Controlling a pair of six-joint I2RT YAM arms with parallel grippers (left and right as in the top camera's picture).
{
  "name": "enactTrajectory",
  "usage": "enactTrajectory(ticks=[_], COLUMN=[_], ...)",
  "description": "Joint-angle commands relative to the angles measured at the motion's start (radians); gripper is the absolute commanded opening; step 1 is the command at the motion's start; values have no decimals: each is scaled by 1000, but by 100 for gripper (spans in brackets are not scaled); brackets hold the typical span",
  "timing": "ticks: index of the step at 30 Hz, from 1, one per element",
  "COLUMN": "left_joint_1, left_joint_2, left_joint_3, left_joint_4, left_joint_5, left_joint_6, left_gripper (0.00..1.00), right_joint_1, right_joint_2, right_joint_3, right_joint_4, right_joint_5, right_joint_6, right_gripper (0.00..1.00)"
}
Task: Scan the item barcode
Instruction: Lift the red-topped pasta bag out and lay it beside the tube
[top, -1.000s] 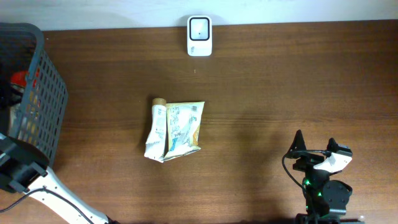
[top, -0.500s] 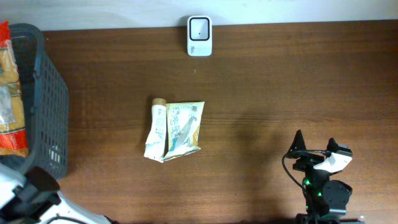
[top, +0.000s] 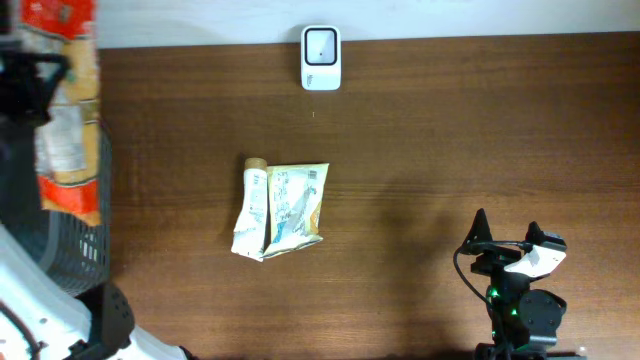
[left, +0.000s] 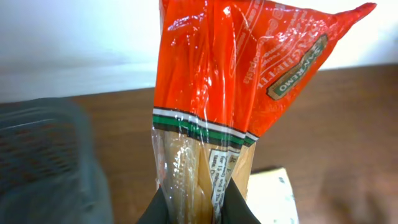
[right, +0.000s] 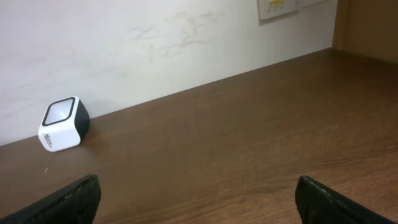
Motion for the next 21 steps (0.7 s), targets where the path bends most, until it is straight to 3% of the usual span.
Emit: enactTrajectory(ticks=[1,5,10,16,21], left_joint_1=[-130,-288,-423,-484,-538], left_joint_2=[-23,33,114,167,168], left_joint_3=[26,18,-118,-362,-691], left_joint_4=[-16,-77,-46,73,273], left_joint_5=[-114,-306,-340,-342,-342], left_joint_6=[-109,-193,-209,-288,-344], left_gripper=[0,0,0,0,0], right_joint_1=[6,6,6,6,6], right_joint_2=[-4,-4,-4,-4,-4], right_joint_3=[-5,-5,-5,-5,-5], right_joint_4=[-7,-7,-7,-7,-7], right_joint_5=[6,5,6,6,6], right_joint_6=[6,6,6,6,6], right_gripper=[99,99,99,99,99])
